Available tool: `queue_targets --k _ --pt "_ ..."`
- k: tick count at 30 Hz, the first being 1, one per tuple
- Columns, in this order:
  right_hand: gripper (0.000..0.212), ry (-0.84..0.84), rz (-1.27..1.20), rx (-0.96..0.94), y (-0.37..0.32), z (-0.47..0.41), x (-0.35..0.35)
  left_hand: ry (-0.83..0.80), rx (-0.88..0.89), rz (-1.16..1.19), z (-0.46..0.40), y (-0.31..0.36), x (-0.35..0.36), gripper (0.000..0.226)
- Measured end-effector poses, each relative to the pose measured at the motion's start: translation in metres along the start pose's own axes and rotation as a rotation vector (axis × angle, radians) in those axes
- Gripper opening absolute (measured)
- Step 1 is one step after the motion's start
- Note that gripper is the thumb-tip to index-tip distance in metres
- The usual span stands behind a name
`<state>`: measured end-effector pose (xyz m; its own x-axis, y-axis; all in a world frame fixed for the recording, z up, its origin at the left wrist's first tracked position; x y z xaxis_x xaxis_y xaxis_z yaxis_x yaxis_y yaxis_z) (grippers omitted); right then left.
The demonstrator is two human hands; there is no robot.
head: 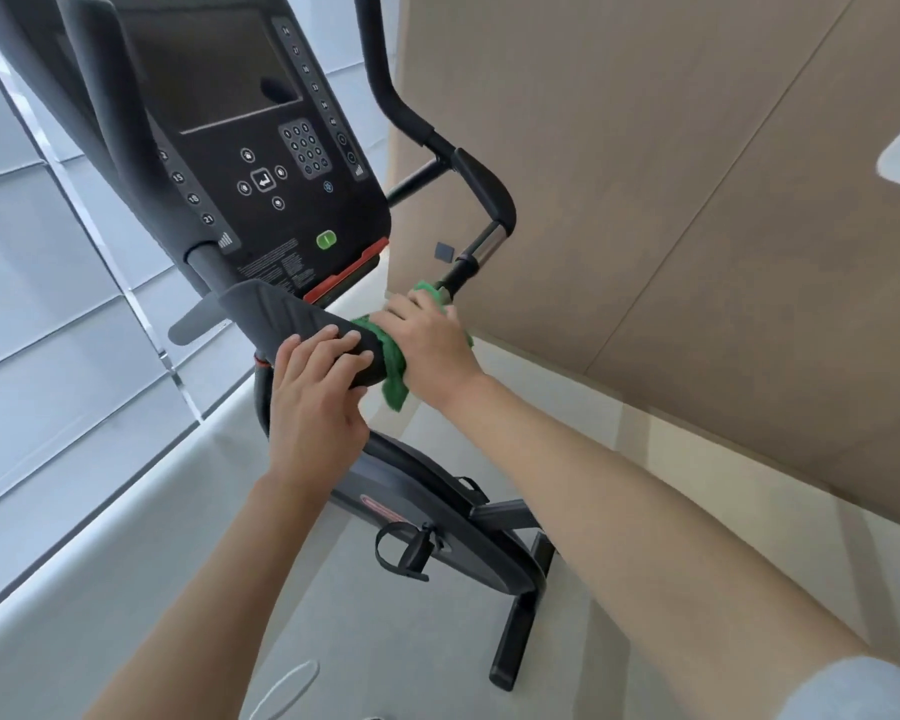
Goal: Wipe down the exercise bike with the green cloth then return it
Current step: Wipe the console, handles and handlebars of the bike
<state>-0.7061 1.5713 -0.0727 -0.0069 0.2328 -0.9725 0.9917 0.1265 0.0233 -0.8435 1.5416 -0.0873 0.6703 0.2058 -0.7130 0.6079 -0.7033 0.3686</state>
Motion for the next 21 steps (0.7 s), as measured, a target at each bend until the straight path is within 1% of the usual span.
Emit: queue_targets --k 2,3,5,7,8,10,13,15,17,19,21 --pt "0.049 0.115 -0.278 0.063 0.010 0.016 -0.007 -0.002 -0.130 0.013 0.002 0.003 0.003 0.037" --pt "0.046 0.163 -0.392 0.082 0.020 0.028 -0.009 -0.003 -0.200 0.025 0.003 0.006 0.004 0.037" --pt "0.040 0.206 -0.471 0.109 0.040 0.062 -0.014 -0.012 -0.318 0.083 0.002 0.022 0.006 0.039" --pt "0.037 0.232 -0.489 0.169 0.071 0.108 -0.019 -0.074 -0.364 0.265 0.002 0.057 0.019 0.051" --pt "0.035 0.246 -0.506 0.207 0.092 0.132 -0.021 -0.129 -0.357 0.363 0.003 0.081 0.030 0.059" --pt "0.033 0.258 -0.535 0.288 0.133 0.179 -0.027 -0.244 -0.273 0.475 0.006 0.139 0.057 0.069" --pt "0.035 0.252 -0.602 0.396 0.188 0.253 -0.041 -0.415 -0.143 0.585 0.010 0.229 0.104 0.072" --pt "0.039 0.259 -0.658 0.439 0.223 0.304 -0.055 -0.513 -0.055 0.636 0.008 0.291 0.132 0.067" --pt "0.045 0.271 -0.716 0.500 0.262 0.356 -0.070 -0.599 0.021 0.677 0.007 0.350 0.159 0.057" --pt "0.051 0.253 -0.763 0.571 0.297 0.408 -0.083 -0.619 0.084 0.660 0.006 0.404 0.184 0.046" --pt "0.054 0.245 -0.796 0.609 0.324 0.456 -0.096 -0.630 0.116 0.642 0.007 0.452 0.207 0.044"
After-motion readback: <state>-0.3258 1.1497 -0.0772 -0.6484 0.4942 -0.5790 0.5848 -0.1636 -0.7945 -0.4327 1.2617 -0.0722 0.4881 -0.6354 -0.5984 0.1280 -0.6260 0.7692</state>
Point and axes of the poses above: each hand's wrist, its own z-axis away from the middle knuckle, its own x-axis out of the palm, y = z × x, the point moved 9 cm from there along -z, towards the middle knuckle, and after that the axes turned 7 degrees about -y, right-handed, at the moved point
